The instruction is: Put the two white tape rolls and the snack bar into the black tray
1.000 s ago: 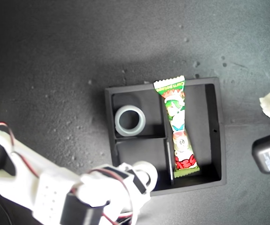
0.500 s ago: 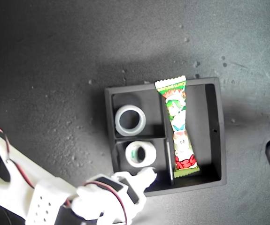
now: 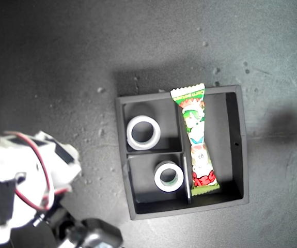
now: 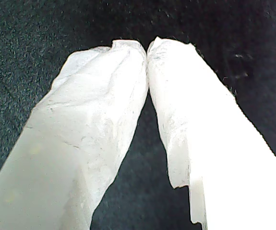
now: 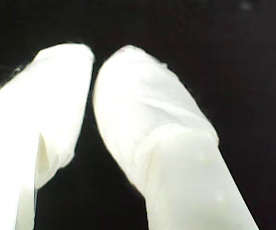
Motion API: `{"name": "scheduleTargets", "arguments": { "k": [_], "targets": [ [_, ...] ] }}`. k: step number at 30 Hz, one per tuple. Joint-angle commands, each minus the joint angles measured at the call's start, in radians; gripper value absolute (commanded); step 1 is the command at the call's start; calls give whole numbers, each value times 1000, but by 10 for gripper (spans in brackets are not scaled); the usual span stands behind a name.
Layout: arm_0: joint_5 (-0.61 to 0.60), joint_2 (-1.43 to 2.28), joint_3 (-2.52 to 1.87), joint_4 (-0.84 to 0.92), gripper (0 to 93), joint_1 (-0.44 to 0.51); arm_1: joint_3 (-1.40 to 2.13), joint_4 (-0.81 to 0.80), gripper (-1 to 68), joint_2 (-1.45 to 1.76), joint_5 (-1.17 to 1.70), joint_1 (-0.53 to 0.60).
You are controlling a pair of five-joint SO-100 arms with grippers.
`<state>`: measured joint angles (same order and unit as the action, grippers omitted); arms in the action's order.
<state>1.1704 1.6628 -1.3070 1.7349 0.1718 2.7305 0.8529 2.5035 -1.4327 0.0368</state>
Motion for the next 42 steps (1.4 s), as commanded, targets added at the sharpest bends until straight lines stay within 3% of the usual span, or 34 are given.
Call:
{"name": "scheduleTargets", "arguments": {
  "k": [1,7,12,18,27,32,37,42],
  "targets": [
    [14,218,-318,-118,1,-74,61,-106,-4,23,-40,-40],
    [21,635,-830,-362,0,-118,293,-166,-5,298,-132,-89],
    [26,834,-1104,-474,0,-106,393,58,-5,626,-104,-110],
    [-12,1072,-1402,-632,0,-110,393,98,-5,627,-61,-121],
    [-34,1480,-1624,-523,0,-147,393,117,-1,627,-31,-115],
    [-32,1712,-1741,-457,0,-132,393,175,-1,627,-25,-175],
    [-29,1724,-1802,-482,0,-135,393,302,0,627,-101,-307],
    [-12,1726,-1832,-532,40,-167,393,351,0,627,-161,-304]
  ]
}}
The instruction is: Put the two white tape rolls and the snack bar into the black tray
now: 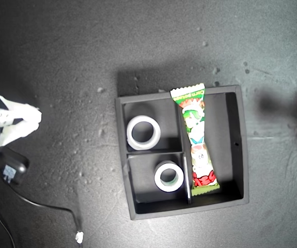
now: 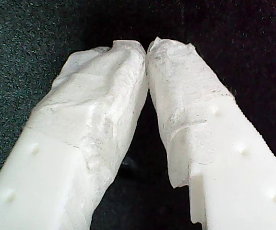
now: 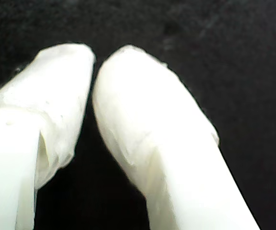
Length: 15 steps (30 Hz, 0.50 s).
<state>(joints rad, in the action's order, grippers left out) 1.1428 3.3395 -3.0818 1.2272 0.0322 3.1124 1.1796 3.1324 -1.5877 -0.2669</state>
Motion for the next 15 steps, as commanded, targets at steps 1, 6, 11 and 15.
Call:
{"name": "scheduleTargets", "arguments": {
  "k": [1,6,11,15],
  "targets": [
    [44,49,-57,-23,40,-38,11,29,0,-2,12,9],
    [107,49,-57,48,40,-78,11,89,0,-2,100,28],
    [112,49,-57,161,38,-84,11,87,0,-2,106,81],
    [118,49,-57,161,40,-75,11,87,0,-2,106,92]
  ]
}}
